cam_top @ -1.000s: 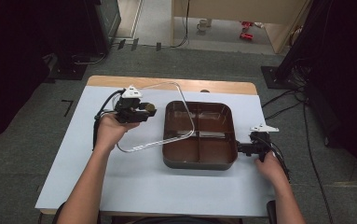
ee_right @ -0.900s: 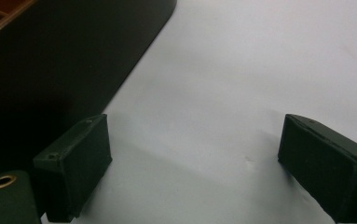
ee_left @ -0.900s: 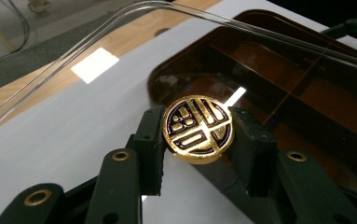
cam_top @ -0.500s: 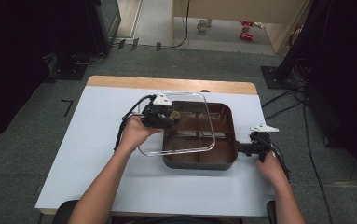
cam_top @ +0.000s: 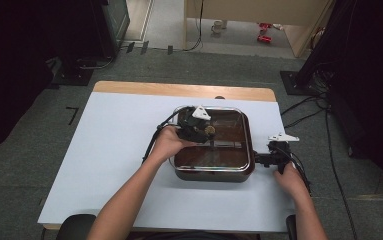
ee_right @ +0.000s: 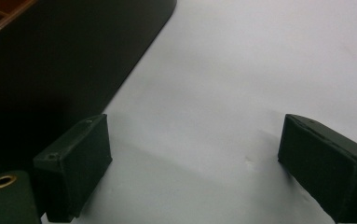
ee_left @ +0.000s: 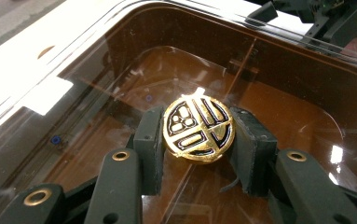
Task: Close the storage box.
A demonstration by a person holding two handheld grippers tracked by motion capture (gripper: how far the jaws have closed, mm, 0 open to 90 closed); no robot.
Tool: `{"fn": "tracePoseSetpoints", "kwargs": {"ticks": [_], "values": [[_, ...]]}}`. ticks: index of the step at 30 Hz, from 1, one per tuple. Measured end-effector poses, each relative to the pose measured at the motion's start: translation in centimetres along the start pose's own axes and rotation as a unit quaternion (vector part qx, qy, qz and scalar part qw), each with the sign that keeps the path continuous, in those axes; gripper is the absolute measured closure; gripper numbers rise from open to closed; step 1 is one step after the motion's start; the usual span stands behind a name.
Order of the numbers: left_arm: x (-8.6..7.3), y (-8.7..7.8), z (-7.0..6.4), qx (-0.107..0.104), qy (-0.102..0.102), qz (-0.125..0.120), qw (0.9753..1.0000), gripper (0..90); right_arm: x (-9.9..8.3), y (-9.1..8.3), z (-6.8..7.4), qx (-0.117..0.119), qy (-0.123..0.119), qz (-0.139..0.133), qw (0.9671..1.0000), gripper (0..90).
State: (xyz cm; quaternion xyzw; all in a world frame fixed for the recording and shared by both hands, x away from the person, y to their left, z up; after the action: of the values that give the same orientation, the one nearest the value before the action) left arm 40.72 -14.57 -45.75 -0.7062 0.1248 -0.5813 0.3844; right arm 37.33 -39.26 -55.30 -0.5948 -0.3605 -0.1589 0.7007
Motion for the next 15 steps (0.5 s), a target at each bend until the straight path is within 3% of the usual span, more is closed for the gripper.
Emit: {"fn": "tracePoseSetpoints", "kwargs": {"ticks": [6,11,15], "values": [[0.1,1.5,-0.4,0.003,0.019,0.013,0.9997,59.3,0.0,0.0,0.0,0.000,0.000,0.000,1.0000,8.8],[0.2,1.8,-0.5,0.002,0.011,0.010,0.9999,59.3,0.0,0.0,0.0,0.000,0.000,0.000,1.0000,8.8],[0.2,2.0,-0.8,0.005,0.007,0.021,0.9997,59.3,0.0,0.0,0.0,0.000,0.000,0.000,1.0000,8.8]]}}
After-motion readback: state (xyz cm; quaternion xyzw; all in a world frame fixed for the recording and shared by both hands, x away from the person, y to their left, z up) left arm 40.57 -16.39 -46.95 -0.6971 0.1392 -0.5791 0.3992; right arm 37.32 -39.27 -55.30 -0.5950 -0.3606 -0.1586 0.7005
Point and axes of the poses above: each handheld gripper's, and its own axes: y roughly forward along the jaws, x roughly out of its top, z roughly to its left, the point moved 7 cm from there along y, roughly forward along the jaws, and after that the axes turned 2 degrees about z, right-handed, at the moved point
